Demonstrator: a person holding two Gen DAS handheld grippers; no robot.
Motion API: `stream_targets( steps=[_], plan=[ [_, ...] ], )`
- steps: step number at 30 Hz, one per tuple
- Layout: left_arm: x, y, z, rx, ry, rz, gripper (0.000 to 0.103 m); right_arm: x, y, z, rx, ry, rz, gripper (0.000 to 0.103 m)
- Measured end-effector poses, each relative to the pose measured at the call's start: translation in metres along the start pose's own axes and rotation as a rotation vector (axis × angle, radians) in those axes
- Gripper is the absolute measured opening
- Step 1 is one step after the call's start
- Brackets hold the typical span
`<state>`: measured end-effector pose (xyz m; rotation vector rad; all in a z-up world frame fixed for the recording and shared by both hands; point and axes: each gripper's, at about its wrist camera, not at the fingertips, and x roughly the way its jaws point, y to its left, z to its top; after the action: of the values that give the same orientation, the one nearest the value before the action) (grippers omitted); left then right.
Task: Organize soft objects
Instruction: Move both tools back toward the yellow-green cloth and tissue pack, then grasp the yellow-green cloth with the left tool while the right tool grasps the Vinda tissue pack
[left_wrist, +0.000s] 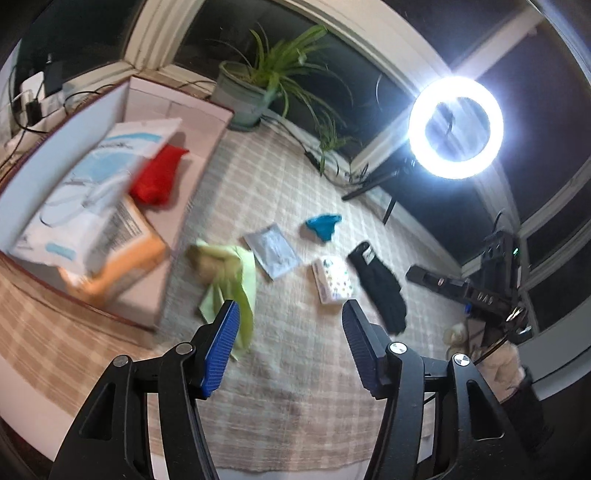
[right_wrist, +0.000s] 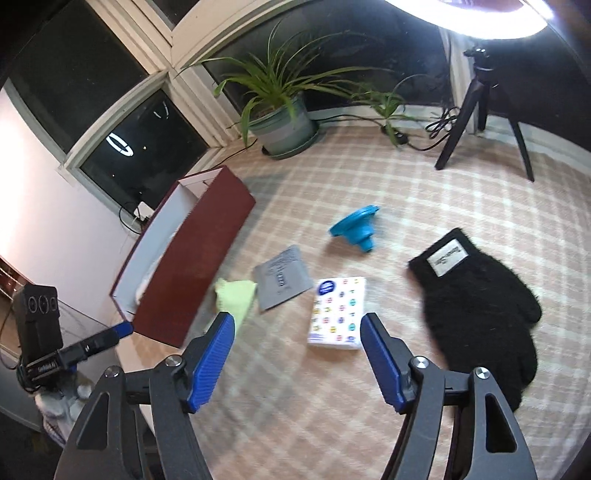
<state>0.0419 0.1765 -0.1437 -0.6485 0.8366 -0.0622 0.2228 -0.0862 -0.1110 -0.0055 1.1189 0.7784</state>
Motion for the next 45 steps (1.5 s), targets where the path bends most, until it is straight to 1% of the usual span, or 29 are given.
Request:
stream_targets(
  steps=[6, 9, 15, 19, 31, 35, 38, 45],
  plan=[
    [0.026, -0.020, -0.019, 0.042, 0.020, 0.094, 0.057, 0.009, -0.010, -0.001, -0.034, 0.014, -0.023, 0.068],
    [0.036, -0.024, -0.024, 0.064, 0.015, 0.159, 0.058, 0.017, -0.013, -0.003, -0.044, 0.025, -0.033, 0.068],
    [0.057, -0.029, -0.028, 0.096, 0.018, 0.253, 0.058, 0.035, -0.015, -0.005, -0.073, 0.064, -0.058, 0.068],
    [0.072, -0.033, -0.028, 0.121, 0.024, 0.302, 0.058, 0.047, -0.016, -0.002, -0.076, 0.095, -0.070, 0.068],
    [0.108, -0.027, -0.021, 0.126, 0.049, 0.372, 0.058, 0.093, -0.011, 0.004, -0.113, 0.187, -0.132, 0.068],
    [0.119, -0.021, -0.015, 0.134, 0.057, 0.411, 0.058, 0.107, -0.007, 0.008, -0.135, 0.207, -0.162, 0.068],
    [0.127, -0.015, -0.012, 0.127, 0.069, 0.419, 0.058, 0.117, -0.003, 0.010, -0.162, 0.223, -0.189, 0.068],
    [0.147, -0.010, -0.007, 0.145, 0.097, 0.454, 0.058, 0.135, 0.001, 0.014, -0.191, 0.259, -0.224, 0.068]
  ],
)
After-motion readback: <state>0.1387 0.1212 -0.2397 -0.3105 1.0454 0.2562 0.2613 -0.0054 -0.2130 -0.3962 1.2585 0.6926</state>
